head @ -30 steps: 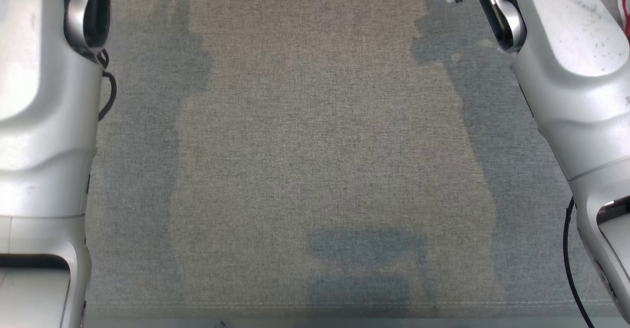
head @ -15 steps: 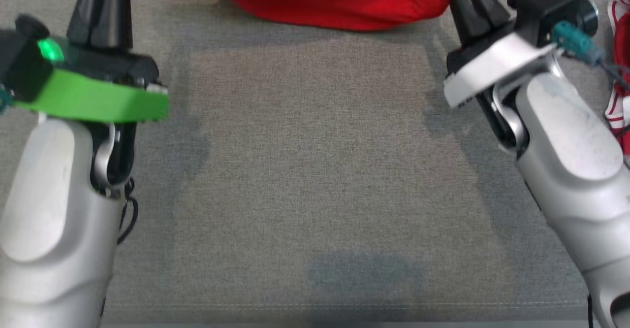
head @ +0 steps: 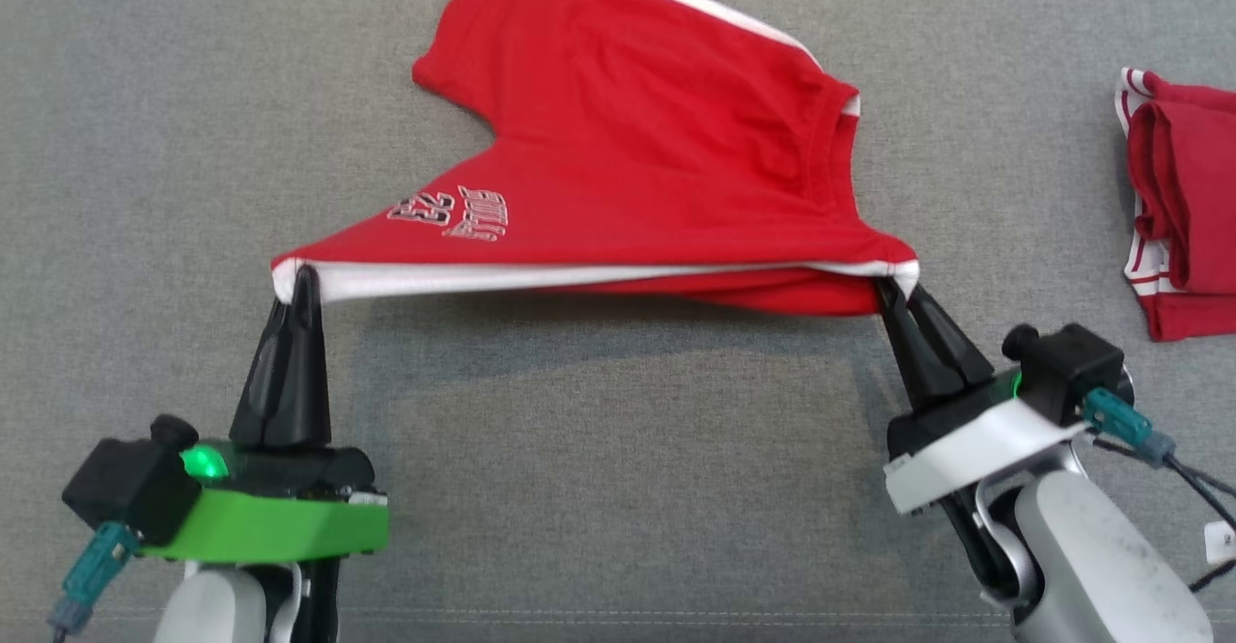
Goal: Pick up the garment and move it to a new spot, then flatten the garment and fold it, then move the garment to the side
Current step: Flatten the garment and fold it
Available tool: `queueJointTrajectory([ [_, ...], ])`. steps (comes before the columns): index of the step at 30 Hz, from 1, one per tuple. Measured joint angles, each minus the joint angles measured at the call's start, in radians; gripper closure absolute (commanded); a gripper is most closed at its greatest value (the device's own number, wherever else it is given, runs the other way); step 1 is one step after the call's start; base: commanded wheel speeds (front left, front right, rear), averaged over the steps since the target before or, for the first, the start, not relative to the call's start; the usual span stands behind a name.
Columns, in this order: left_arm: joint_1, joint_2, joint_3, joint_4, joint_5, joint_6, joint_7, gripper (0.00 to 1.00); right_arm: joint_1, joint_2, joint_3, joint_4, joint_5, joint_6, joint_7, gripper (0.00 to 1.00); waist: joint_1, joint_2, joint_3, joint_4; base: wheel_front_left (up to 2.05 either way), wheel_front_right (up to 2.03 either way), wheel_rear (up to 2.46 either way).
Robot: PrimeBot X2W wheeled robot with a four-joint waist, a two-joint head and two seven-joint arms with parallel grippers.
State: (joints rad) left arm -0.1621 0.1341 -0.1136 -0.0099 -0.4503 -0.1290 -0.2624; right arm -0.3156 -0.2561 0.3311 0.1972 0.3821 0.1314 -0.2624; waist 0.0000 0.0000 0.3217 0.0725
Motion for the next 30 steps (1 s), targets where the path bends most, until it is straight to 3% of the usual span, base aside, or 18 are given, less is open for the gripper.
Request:
queueJointTrajectory([
  [9,0.214,-0.047,0.045,-0.109,0.056,-0.002,0.0,1.0,0.268,0.059,-0.067,-0.118,-0.024,0.0,0.0,1.0,0.0,0.0,-0.09,0.005,0.0,0.0,0.0],
  [19,0.334,-0.059,0.066,-0.187,0.073,-0.003,0.0,1.0,0.401,0.066,-0.052,-0.2,-0.033,0.0,0.0,1.0,0.0,0.0,-0.133,-0.022,0.0,0.0,0.0],
  [24,0.325,-0.047,0.042,-0.161,0.077,-0.003,0.0,1.0,0.398,0.077,-0.031,-0.185,-0.026,0.0,0.0,1.0,0.0,0.0,-0.139,-0.039,0.0,0.0,0.0],
  [30,0.184,0.005,-0.026,-0.058,0.072,-0.002,0.0,1.0,0.329,0.093,-0.018,-0.115,-0.005,0.0,0.0,1.0,0.0,0.0,-0.138,-0.053,0.0,0.0,0.0],
])
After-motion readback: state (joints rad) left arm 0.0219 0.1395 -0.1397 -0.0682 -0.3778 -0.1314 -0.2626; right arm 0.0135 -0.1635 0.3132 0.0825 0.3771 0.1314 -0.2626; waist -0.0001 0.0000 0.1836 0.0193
